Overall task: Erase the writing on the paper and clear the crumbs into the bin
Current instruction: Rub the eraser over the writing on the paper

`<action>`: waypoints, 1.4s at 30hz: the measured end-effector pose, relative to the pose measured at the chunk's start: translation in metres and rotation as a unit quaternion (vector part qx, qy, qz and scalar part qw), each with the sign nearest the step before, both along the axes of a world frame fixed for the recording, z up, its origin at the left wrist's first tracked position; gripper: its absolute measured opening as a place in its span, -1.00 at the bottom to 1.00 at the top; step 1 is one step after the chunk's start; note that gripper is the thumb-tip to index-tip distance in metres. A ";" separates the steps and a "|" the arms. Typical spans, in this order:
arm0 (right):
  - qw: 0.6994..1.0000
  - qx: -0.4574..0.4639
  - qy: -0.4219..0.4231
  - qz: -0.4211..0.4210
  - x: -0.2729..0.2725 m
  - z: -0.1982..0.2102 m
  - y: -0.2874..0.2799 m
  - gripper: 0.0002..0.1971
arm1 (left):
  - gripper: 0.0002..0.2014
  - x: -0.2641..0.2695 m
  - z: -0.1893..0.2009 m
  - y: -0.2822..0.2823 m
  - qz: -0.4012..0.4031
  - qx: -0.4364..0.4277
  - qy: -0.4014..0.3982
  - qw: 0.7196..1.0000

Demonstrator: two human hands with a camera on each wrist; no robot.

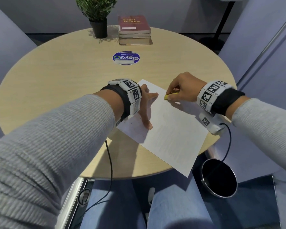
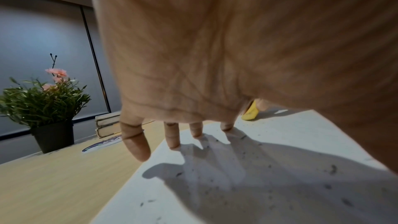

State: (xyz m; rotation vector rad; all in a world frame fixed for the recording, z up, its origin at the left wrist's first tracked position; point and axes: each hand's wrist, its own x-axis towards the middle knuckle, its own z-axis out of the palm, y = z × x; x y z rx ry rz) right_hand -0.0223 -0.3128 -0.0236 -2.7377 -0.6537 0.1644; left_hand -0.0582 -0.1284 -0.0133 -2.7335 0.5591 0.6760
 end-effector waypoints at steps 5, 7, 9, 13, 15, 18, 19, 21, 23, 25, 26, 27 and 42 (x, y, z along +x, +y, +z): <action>0.998 -0.013 0.014 0.053 -0.012 -0.006 0.007 -0.85 | 0.18 -0.001 0.004 -0.001 -0.009 0.009 0.005 1.000; 0.999 -0.011 0.013 0.032 -0.007 -0.002 0.003 -0.84 | 0.16 -0.001 0.004 -0.002 -0.009 0.010 0.006 1.000; 1.000 -0.007 0.004 0.009 -0.004 0.001 0.000 -0.82 | 0.17 -0.002 0.004 -0.003 -0.010 0.014 0.003 1.000; 0.998 -0.006 0.023 0.059 -0.022 -0.004 0.006 -0.85 | 0.15 -0.002 0.004 -0.001 -0.017 0.017 -0.001 1.000; 0.999 0.000 0.028 0.043 -0.020 -0.001 0.001 -0.85 | 0.15 -0.002 0.004 -0.002 -0.018 0.016 -0.003 1.000; 1.000 0.002 0.015 0.012 -0.014 0.002 -0.004 -0.84 | 0.14 -0.002 0.003 -0.003 -0.016 0.017 -0.003 1.000; 1.000 0.001 0.015 0.023 -0.017 0.000 -0.003 -0.85 | 0.14 -0.002 0.003 -0.004 -0.016 0.019 -0.003 1.000; 0.998 0.001 0.023 0.057 -0.027 -0.004 0.003 -0.86 | 0.15 -0.002 0.003 -0.004 -0.017 0.020 -0.003 1.000; 0.999 0.004 0.024 0.047 -0.025 -0.003 -0.001 -0.84 | 0.17 0.000 0.002 -0.003 -0.012 0.020 0.000 1.000; 1.000 -0.001 0.011 0.010 -0.016 0.002 -0.009 -0.82 | 0.19 0.001 0.002 -0.003 -0.008 0.020 0.004 1.000; 1.000 -0.003 0.006 0.004 -0.015 0.002 -0.010 -0.82 | 0.18 0.000 0.002 -0.003 -0.008 0.020 0.006 1.000; 1.000 -0.005 0.007 0.010 -0.017 0.001 -0.008 -0.83 | 0.17 0.000 0.002 -0.003 -0.009 0.021 0.006 1.000; 0.997 0.003 0.025 0.067 -0.032 0.001 0.009 -0.82 | 0.16 -0.003 0.003 -0.004 -0.013 0.018 -0.004 1.000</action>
